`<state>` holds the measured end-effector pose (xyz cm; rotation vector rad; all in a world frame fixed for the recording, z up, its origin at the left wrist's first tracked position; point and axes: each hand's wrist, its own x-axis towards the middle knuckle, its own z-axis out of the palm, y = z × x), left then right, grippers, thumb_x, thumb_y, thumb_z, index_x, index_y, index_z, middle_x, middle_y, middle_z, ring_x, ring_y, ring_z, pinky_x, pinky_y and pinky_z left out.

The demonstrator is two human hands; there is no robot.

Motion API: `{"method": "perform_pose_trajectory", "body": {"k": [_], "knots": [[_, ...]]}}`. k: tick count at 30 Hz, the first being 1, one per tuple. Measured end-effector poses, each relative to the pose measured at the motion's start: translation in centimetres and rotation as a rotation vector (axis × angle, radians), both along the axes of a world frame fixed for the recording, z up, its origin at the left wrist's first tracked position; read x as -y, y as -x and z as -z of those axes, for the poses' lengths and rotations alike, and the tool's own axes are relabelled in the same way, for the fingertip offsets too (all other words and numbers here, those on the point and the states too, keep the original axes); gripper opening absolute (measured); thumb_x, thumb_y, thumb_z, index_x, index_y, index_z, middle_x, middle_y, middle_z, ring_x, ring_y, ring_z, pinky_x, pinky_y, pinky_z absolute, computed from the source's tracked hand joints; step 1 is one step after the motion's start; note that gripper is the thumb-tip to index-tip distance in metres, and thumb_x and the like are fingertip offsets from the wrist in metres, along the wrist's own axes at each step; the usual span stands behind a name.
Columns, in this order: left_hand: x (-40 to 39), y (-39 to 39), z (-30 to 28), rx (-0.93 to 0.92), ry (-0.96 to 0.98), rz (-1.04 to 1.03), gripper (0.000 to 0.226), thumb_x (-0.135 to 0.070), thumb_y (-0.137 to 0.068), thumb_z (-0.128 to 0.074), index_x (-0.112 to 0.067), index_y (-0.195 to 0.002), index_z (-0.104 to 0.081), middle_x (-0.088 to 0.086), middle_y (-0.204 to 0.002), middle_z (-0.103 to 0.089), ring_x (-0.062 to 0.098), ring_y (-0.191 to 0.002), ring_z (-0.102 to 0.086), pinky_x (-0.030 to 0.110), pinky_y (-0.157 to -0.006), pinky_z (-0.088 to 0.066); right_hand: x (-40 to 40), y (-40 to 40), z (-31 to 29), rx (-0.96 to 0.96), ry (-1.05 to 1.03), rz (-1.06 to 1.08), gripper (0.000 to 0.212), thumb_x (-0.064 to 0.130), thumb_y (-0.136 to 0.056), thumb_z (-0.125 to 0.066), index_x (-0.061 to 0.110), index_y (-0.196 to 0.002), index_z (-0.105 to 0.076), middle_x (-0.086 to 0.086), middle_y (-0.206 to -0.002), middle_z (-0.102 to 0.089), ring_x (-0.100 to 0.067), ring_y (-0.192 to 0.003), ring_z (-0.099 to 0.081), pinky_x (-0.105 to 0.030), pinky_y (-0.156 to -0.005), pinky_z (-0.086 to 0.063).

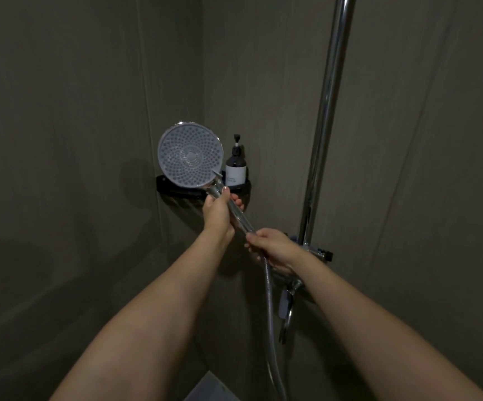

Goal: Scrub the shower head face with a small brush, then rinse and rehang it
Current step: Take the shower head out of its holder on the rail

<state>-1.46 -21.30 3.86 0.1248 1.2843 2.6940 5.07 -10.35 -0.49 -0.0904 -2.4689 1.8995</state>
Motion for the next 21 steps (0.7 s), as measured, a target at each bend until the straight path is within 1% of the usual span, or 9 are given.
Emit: {"method": "perform_pose_trajectory", "body": {"k": [2, 3, 6, 9, 13, 16, 17, 19, 21], "knots": [[0.0, 0.2, -0.1, -0.004, 0.001, 0.009, 0.008, -0.016, -0.096, -0.047, -0.019, -0.09, -0.053, 0.001, -0.072, -0.052, 0.013, -0.066, -0.054, 0.029, -0.071, -0.05, -0.1, 0.1, 0.1, -0.021, 0.015, 0.018, 0.035, 0.036, -0.1, -0.034, 0.01, -0.091, -0.055, -0.003, -0.076, -0.055, -0.012, -0.066, -0.051, -0.025, -0.062, -0.041], [0.0, 0.3, -0.1, -0.004, 0.001, 0.011, 0.008, -0.016, -0.096, -0.047, -0.019, -0.09, -0.052, 0.001, -0.072, -0.052, 0.013, -0.066, -0.053, 0.029, -0.07, -0.049, 0.0, 0.1, 0.0, -0.006, 0.022, 0.015, 0.035, 0.034, -0.101, -0.032, 0.009, -0.093, -0.056, -0.003, -0.077, -0.056, -0.012, -0.066, -0.052, -0.024, -0.061, -0.043], [-0.1, 0.4, -0.3, 0.005, -0.012, 0.006, 0.009, -0.015, -0.096, -0.047, -0.018, -0.09, -0.052, 0.002, -0.072, -0.051, 0.013, -0.066, -0.053, 0.03, -0.072, -0.049, -0.1, 0.6, 0.1, 0.018, 0.088, 0.001, 0.018, 0.02, -0.098, -0.045, 0.01, -0.088, -0.056, -0.002, -0.075, -0.056, -0.006, -0.056, -0.057, -0.017, -0.05, -0.046], [-0.2, 0.6, -0.5, 0.01, -0.027, 0.001, 0.011, -0.014, -0.097, -0.047, -0.017, -0.087, -0.051, 0.002, -0.071, -0.05, 0.014, -0.065, -0.052, 0.03, -0.072, -0.049, -0.2, 0.8, 0.0, -0.006, 0.143, -0.002, 0.03, 0.023, -0.1, -0.039, 0.01, -0.081, -0.058, 0.0, -0.061, -0.06, -0.004, -0.044, -0.059, -0.016, -0.043, -0.047], [-0.3, 0.7, -0.5, 0.017, -0.039, 0.02, 0.008, -0.015, -0.097, -0.047, -0.017, -0.09, -0.05, 0.002, -0.073, -0.051, 0.014, -0.066, -0.052, 0.029, -0.07, -0.049, -0.4, 1.2, 0.3, 0.028, 0.189, 0.017, 0.022, 0.017, -0.097, -0.046, 0.011, -0.078, -0.056, 0.001, -0.062, -0.058, -0.001, -0.044, -0.058, -0.015, -0.045, -0.046], [-0.4, 0.7, -0.5, 0.01, -0.031, 0.037, 0.006, -0.016, -0.097, -0.047, -0.017, -0.093, -0.051, 0.003, -0.075, -0.052, 0.014, -0.068, -0.053, 0.028, -0.072, -0.049, -0.4, 1.1, 0.4, 0.035, 0.261, 0.069, 0.027, 0.022, -0.099, -0.04, 0.01, -0.084, -0.059, 0.0, -0.066, -0.059, -0.007, -0.055, -0.06, -0.019, -0.053, -0.048], [-0.4, 0.7, -0.6, 0.008, -0.032, 0.036, 0.007, -0.015, -0.097, -0.046, -0.017, -0.092, -0.051, 0.003, -0.075, -0.052, 0.014, -0.068, -0.053, 0.028, -0.072, -0.049, -0.5, 1.1, 0.5, 0.043, 0.206, 0.061, 0.026, 0.02, -0.099, -0.041, 0.01, -0.086, -0.06, -0.001, -0.071, -0.059, -0.008, -0.057, -0.061, -0.021, -0.057, -0.05], [-0.4, 0.8, -0.6, 0.003, -0.032, 0.024, 0.009, -0.015, -0.097, -0.046, -0.017, -0.09, -0.051, 0.003, -0.074, -0.051, 0.014, -0.068, -0.053, 0.028, -0.072, -0.049, -0.2, 1.1, 0.5, 0.017, 0.108, 0.086, 0.019, 0.02, -0.096, -0.047, 0.013, -0.084, -0.06, -0.004, -0.077, -0.06, -0.014, -0.068, -0.062, -0.034, -0.074, -0.056], [-0.4, 0.8, -0.7, 0.003, -0.026, 0.016, 0.009, -0.015, -0.097, -0.046, -0.017, -0.089, -0.05, 0.003, -0.074, -0.051, 0.014, -0.068, -0.053, 0.029, -0.073, -0.049, 0.0, 1.0, 0.2, 0.0, 0.086, 0.117, 0.021, 0.029, -0.095, -0.049, 0.014, -0.085, -0.06, -0.005, -0.079, -0.061, -0.02, -0.076, -0.06, -0.047, -0.09, -0.05]]}}
